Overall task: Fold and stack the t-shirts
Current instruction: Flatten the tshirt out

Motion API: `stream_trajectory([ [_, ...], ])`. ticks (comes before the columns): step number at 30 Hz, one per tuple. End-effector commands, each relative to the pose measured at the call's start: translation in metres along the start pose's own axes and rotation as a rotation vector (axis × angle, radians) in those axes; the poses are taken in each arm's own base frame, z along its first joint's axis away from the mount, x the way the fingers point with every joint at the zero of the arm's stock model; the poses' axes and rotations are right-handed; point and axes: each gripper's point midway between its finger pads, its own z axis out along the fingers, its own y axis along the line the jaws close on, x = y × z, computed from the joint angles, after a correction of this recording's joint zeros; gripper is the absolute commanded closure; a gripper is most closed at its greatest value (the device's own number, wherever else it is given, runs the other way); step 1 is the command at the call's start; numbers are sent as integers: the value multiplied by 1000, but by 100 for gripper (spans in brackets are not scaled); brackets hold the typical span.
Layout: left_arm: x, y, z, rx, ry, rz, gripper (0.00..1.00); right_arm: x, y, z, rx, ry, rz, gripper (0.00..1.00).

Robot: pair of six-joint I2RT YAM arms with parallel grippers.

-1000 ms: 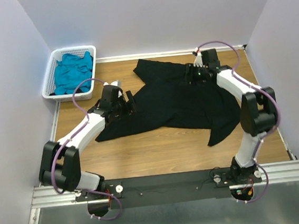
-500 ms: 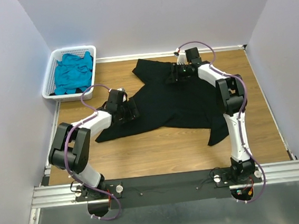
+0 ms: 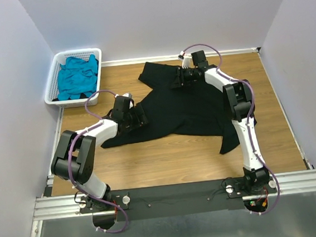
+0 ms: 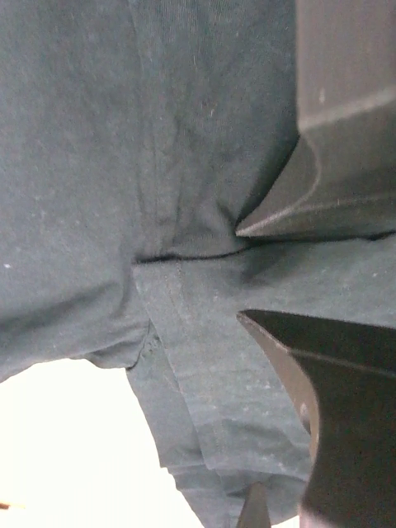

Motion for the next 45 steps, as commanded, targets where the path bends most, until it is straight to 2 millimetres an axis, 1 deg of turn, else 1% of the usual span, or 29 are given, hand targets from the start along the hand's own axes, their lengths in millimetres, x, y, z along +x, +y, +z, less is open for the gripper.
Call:
stream_trajectory([
  [1, 26, 21, -1, -52, 73, -16, 14, 18, 11, 19, -77, 47, 9, 53],
  [4, 25, 28, -4, -65, 67, -21, 14, 17, 18, 19, -102, 47, 4, 59],
  [5, 24, 30, -5, -67, 63, -24, 14, 17, 20, 19, -105, 49, -1, 63],
  [10, 18, 39, -10, -81, 47, -36, 14, 9, 28, 10, -98, 34, -22, 74],
  [15, 11, 42, -13, -87, 31, -36, 14, -3, 41, -5, -91, 10, -52, 78],
  [18, 10, 44, -13, -89, 29, -41, 14, -10, 50, -15, -92, -3, -68, 91],
  [19, 10, 44, -12, -88, 29, -43, 14, -10, 53, -17, -92, -4, -72, 98],
  [22, 7, 47, -9, -96, 28, -49, 14, -9, 63, -23, -95, -1, -80, 99],
  [23, 5, 47, -8, -98, 26, -50, 14, -3, 66, -24, -97, 11, -71, 99],
  [24, -5, 48, -6, -99, 10, -59, 14, -7, 74, -32, -96, 1, -83, 99],
  [26, -17, 49, -2, -99, -3, -65, 14, -3, 91, -35, -110, 9, -88, 99],
  [27, -17, 52, 5, -100, 16, -74, 14, 9, 95, -36, -110, 31, -77, 99],
  [28, -35, 48, 8, -84, -8, -82, 14, 4, 114, -44, -113, 18, -105, 99],
  [29, -34, 51, 17, -85, 17, -97, 14, 10, 122, -46, -114, 27, -106, 99],
  [30, -55, 43, 21, -66, -11, -98, 14, 25, 125, -46, -109, 54, -92, 99],
  [31, -64, 44, 24, -61, -19, -112, 14, 24, 141, -57, -114, 42, -110, 99],
  [32, -72, 41, 27, -49, -24, -124, 14, 34, 159, -55, -131, 64, -118, 99],
  [33, -90, 36, 31, -35, -47, -125, 15, 40, 169, -57, -131, 70, -127, 99],
  [34, -99, 32, 32, -27, -62, -123, 15, 64, 175, -56, -131, 114, -111, 99],
  [35, -109, 30, 31, -20, -82, -121, 14, 71, 205, -60, -160, 121, -152, 99],
  [36, -126, 22, 26, -6, -115, -108, 14, 84, 216, -59, -159, 143, -147, 99],
  [37, -132, 20, 23, -3, -129, -102, 14, 115, 237, -53, -181, 205, -157, 99],
  [38, -144, 15, 12, 8, -160, -96, 11, 124, 254, -57, -191, 216, -161, 99],
  [40, -151, 11, -2, 12, -186, -87, 8, 149, 272, -52, -166, 246, -194, 99],
  [41, -162, 5, -23, 20, -239, -79, 6, 177, 293, -49, -188, 300, -217, 99],
  [42, -154, 10, -30, 6, -240, -82, 4, 187, 302, -49, -187, 314, -227, 99],
  [43, -153, 10, -39, -2, -254, -75, 4, 197, 309, -49, -192, 331, -230, 95],
  [44, -160, 7, -63, -13, -314, -67, 3, 213, 319, -49, -204, 365, -229, 91],
  [45, -157, 10, -73, -32, -329, -68, 3, 217, 325, -53, -211, 366, -236, 86],
])
